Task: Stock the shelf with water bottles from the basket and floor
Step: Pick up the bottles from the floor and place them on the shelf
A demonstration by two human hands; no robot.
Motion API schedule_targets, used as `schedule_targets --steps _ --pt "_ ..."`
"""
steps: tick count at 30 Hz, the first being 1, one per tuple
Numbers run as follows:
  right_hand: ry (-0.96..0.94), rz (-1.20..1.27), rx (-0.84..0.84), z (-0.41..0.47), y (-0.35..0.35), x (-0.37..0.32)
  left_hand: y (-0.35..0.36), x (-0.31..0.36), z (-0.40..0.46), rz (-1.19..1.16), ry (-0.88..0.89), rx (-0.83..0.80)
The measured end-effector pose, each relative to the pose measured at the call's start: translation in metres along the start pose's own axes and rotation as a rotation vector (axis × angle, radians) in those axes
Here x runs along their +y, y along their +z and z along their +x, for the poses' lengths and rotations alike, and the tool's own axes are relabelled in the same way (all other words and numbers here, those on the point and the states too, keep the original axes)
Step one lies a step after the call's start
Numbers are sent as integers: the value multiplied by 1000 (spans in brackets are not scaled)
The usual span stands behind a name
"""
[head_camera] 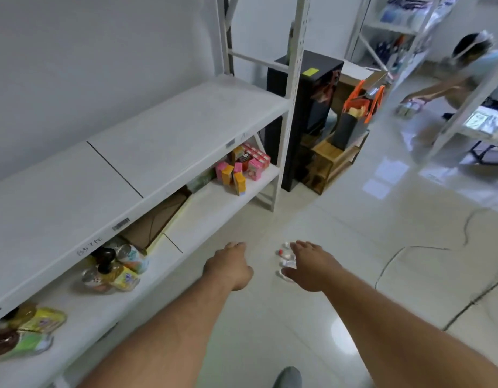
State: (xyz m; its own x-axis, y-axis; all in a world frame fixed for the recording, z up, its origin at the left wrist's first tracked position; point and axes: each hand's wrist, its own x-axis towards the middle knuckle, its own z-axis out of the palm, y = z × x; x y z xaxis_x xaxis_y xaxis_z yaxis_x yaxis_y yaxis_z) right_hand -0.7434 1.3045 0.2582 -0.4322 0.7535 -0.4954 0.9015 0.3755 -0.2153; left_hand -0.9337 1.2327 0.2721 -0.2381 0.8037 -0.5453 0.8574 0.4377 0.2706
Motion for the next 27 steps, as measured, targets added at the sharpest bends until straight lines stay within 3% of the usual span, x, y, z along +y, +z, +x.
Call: schedule_targets --steps 9,20,27 --pt "46 10 -46 39 -29 84 1 61 61 -31 -43 -38" --pt "28 -212 -152 156 -81 127 -3 80 198 -227 -134 -85" --pt "-51 -222 -156 213 -118 135 -41 99 247 -264 -189 -33"
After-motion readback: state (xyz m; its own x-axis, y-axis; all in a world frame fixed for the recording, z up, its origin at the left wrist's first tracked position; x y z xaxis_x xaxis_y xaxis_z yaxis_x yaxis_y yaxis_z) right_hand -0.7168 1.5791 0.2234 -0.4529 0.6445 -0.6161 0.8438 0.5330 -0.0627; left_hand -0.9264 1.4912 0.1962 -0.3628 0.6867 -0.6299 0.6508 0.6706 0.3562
